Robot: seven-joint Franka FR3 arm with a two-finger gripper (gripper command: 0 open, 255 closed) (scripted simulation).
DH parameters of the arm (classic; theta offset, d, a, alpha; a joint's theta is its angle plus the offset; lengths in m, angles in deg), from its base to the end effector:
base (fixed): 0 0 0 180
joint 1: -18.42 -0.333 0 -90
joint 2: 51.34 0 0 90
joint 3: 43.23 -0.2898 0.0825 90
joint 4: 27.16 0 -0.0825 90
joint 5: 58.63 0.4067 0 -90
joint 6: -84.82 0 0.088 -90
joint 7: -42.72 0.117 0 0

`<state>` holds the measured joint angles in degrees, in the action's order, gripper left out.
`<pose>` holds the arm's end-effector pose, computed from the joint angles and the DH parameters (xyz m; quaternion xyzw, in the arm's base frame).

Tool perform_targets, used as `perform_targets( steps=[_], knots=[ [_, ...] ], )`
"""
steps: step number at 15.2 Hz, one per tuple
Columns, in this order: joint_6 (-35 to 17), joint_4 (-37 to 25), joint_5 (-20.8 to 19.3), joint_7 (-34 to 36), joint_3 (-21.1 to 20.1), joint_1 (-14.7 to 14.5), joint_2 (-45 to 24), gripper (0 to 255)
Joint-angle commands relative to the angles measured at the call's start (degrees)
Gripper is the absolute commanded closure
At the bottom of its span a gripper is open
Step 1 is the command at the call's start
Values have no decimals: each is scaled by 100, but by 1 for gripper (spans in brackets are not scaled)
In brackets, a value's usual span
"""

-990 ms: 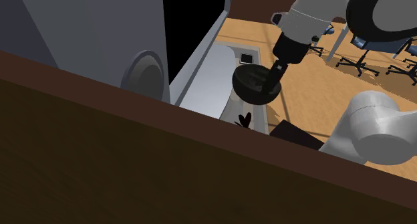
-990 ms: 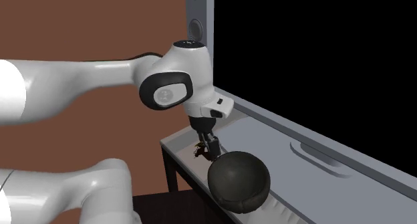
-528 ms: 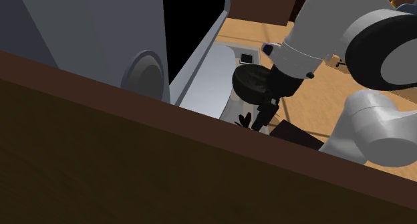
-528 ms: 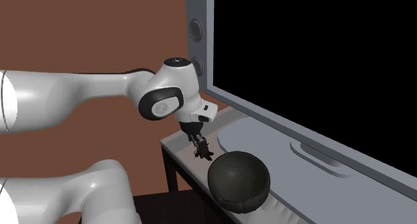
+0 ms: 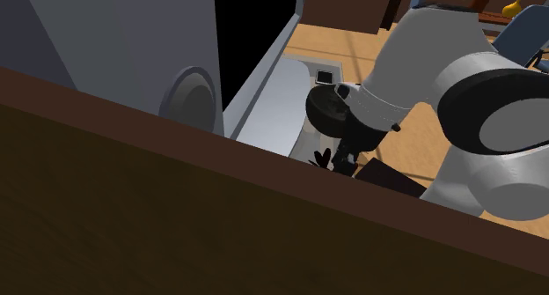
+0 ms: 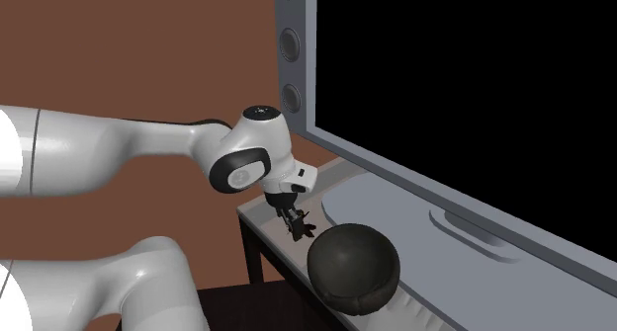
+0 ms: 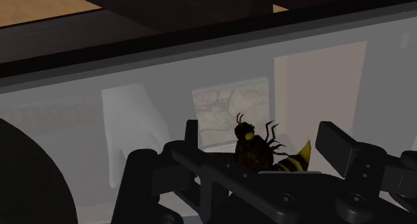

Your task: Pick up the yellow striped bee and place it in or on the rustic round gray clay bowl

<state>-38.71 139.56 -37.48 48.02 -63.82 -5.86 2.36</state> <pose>0.2480 0.2239 0.3745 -0.9769 -0.1947 -0.0742 0.0481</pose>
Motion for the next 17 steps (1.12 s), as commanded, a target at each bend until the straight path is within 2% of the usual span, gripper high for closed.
perform_targets(
  steps=[1, 8, 9, 17],
  knots=[
    [-179, 60, 47, -6, -50, -11, -114, 0],
    [-178, 60, 47, -5, -50, -11, -113, 0],
    [-178, 60, 47, -5, -50, -11, -113, 255],
    [-162, 37, 36, -10, -41, 1, -119, 255]
  ],
)
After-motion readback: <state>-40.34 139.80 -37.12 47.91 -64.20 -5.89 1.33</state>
